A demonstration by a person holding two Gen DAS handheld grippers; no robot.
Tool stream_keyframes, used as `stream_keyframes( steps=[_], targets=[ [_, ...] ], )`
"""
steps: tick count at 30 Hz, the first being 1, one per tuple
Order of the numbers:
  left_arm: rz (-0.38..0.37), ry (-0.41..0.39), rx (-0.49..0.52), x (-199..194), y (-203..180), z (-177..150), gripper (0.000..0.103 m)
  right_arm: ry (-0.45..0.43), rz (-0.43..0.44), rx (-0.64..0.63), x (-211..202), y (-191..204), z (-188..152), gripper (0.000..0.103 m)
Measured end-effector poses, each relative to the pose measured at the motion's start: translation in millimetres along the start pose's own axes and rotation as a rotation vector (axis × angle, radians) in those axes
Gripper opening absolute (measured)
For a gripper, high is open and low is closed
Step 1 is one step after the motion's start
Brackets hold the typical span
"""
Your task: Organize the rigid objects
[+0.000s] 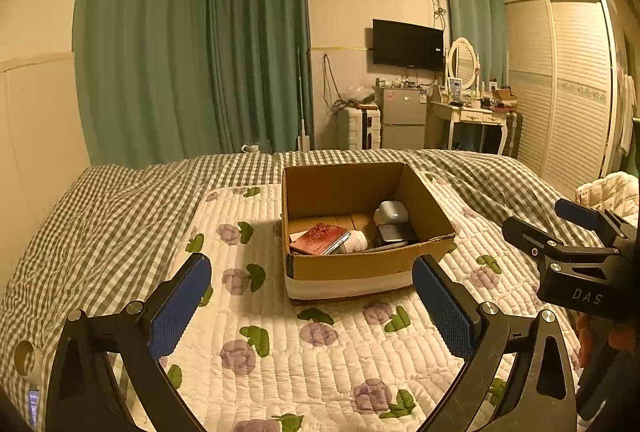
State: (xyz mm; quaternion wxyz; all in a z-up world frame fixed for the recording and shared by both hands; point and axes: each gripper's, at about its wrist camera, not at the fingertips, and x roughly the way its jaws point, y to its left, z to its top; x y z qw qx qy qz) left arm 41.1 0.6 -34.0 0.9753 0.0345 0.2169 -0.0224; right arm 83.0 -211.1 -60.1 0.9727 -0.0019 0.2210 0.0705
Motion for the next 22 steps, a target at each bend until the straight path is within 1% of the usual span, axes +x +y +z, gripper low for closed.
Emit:
stream_keyframes(
  steps=[22],
  targets=[
    [-0.002,0.013,-0.009,3.7,-1.2,-3.4,0.103,0.008,0.000,-0.002,1.7,-0.3,-1.5,0.103]
  ],
)
